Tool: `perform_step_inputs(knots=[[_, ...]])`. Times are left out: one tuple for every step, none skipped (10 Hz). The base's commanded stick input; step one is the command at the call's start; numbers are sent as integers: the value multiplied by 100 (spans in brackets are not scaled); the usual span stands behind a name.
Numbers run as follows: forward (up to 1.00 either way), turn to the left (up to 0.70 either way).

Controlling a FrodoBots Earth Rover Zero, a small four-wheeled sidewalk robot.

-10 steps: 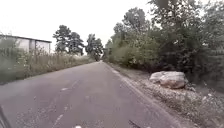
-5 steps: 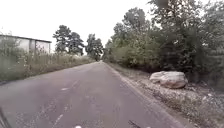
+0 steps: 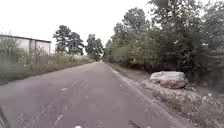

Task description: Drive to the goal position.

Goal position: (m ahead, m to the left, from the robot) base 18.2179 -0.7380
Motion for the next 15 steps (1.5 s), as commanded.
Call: perform_step_inputs(knots=[[7,0],[7,0],[7,0],[7,0],[7,0],[7,0],[7,0],[7,0],[7,0],[7,0],[7,0],[7,0],[7,0],[7,0],[7,0]])
